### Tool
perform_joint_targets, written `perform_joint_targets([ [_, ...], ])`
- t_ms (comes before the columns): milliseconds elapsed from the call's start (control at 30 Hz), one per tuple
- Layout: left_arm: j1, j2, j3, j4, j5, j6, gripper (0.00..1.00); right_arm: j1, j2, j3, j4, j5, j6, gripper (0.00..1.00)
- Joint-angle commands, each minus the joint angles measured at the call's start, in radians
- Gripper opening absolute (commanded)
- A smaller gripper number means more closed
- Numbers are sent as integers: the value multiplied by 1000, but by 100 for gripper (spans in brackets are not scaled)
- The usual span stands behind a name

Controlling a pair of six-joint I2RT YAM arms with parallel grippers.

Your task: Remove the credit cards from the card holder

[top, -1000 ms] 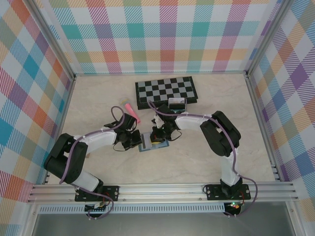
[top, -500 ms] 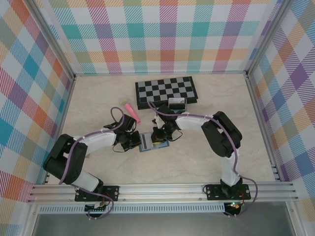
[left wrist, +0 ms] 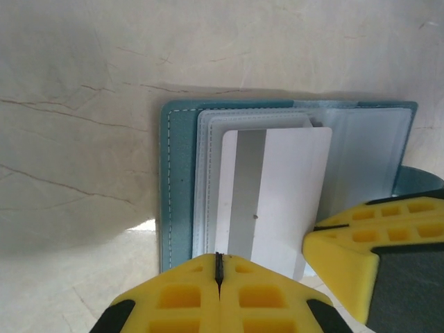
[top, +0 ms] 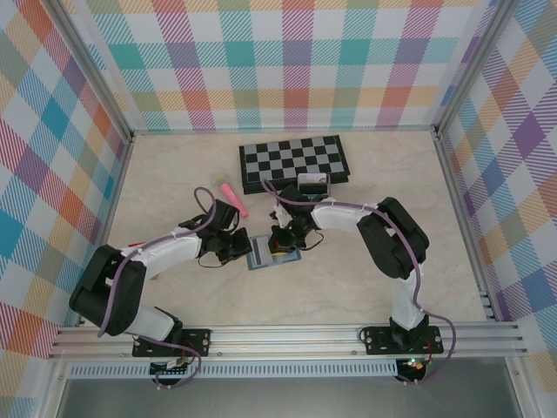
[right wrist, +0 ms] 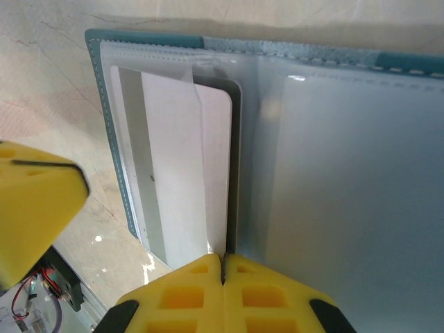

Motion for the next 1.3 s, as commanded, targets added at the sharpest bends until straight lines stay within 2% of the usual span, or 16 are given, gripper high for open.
perform_joint_targets([
  [0, -17, 41, 39, 1, 26, 27, 0, -1, -5, 3, -21, -30, -24, 0],
  [233, -20, 77, 61, -47, -31, 32, 0, 0, -7, -3, -29, -18, -30, 0],
  [667, -19, 115, 39, -136, -112, 76, 0, -7, -53, -23, -68, 91, -40, 0],
  [1067, -20, 77, 71, -147, -104, 81, 0, -16, -50, -26, -62, 72, -46, 0],
  [1267, -20, -7, 72, -67, -32, 67, 0, -16, -45, -23, -67, 74, -49, 0],
])
